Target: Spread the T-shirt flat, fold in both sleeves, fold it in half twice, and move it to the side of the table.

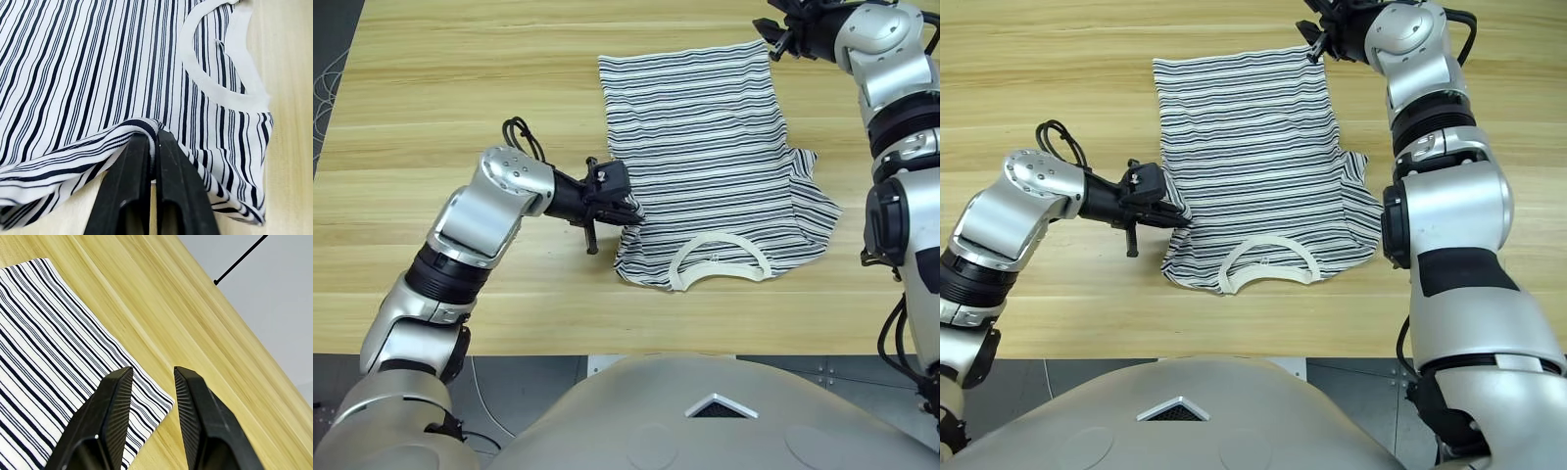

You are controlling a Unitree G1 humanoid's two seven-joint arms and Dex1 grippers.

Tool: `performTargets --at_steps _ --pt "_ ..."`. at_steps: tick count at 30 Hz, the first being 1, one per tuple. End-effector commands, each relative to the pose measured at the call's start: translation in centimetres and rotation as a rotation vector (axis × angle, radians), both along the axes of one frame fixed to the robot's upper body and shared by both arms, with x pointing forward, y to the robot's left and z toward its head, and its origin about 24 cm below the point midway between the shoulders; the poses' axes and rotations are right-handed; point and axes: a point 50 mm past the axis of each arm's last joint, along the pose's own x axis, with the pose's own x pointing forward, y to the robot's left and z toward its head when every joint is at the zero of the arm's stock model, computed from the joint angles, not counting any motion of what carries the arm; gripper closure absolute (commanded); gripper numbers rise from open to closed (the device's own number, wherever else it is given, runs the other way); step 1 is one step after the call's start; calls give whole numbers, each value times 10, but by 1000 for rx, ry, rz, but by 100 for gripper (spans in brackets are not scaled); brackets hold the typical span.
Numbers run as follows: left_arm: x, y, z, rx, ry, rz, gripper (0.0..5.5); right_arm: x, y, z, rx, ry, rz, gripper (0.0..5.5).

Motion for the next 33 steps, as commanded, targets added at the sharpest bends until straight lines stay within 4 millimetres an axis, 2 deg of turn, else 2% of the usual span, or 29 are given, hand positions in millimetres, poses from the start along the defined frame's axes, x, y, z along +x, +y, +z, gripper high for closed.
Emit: performTargets --at_steps 1,7,16,19,20,22,24,25,27,29,30,33 --pt "4 -14 -1 15 0 -48 539 -1 3 0 -11 -4 23 394" --pt "2 -38 -5 13 22 -150 539 -1 4 -2 -10 0 31 394" --pt "4 -36 -8 28 37 -142 384 -2 6 -2 -14 8 43 394" --pt "8 -36 0 -2 10 -136 337 -2 4 -1 12 24 43 394" --pt "14 -35 10 -36 -27 -120 312 -6 -7 -5 42 63 46 394" --pt "29 -27 26 -89 -92 -61 298 -16 -31 -8 165 173 68 394" --pt "51 -8 38 -121 -140 70 298 -33 -65 0 373 307 123 394" --pt "64 4 42 -122 -174 166 298 -48 -83 -1 414 381 158 394" --pt "84 27 50 -118 -222 322 298 -79 -119 -13 381 529 155 394" --pt "93 37 57 -126 -250 375 298 -105 -147 -22 307 632 104 394" --pt "95 39 60 -130 -261 380 298 -115 -157 -24 278 662 81 394" --pt "92 44 59 -125 -276 382 298 -124 -172 -22 267 698 16 394"
